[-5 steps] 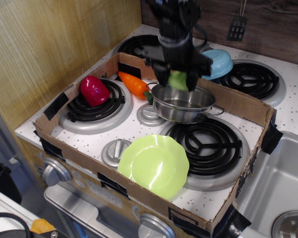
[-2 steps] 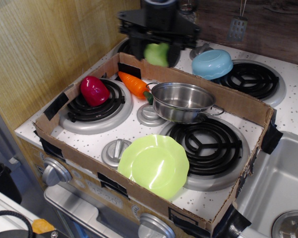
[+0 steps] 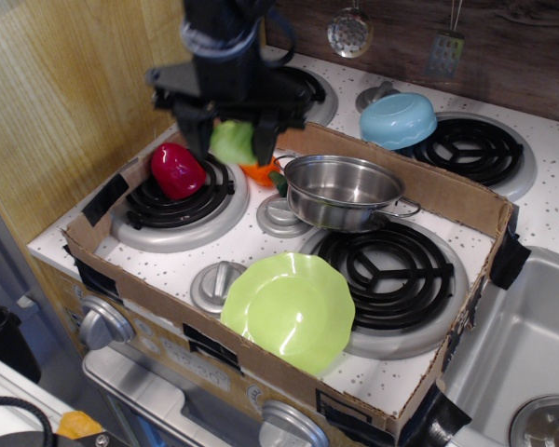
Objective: Take broccoli out of pan
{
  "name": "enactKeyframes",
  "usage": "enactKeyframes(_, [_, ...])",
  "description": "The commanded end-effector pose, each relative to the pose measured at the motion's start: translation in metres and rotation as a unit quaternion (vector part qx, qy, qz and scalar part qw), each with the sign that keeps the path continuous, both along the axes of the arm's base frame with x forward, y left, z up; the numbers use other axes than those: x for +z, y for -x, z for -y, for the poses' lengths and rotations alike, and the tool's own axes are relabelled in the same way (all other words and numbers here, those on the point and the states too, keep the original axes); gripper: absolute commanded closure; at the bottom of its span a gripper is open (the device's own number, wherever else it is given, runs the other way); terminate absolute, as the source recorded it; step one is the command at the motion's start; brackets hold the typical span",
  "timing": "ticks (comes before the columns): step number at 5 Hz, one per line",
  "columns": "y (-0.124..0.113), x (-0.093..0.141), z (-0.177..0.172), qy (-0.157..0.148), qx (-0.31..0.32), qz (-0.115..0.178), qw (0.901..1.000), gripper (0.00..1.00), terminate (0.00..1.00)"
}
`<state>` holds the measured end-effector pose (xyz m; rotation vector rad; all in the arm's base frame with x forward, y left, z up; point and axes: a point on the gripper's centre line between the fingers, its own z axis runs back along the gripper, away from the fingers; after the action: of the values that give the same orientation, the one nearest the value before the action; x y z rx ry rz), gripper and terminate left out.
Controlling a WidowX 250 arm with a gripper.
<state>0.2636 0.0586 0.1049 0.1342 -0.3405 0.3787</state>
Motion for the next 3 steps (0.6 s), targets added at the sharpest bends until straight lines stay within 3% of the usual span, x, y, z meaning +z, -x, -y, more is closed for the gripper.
enactKeyframes(1, [0.017, -0.033, -0.019, 0.032, 0.024, 0.018, 0.999, 1.0, 0.0])
enactKeyframes(3, [0.035, -0.061, -0.05, 0.028, 0.06, 0.048, 0.9967, 1.0, 0.0])
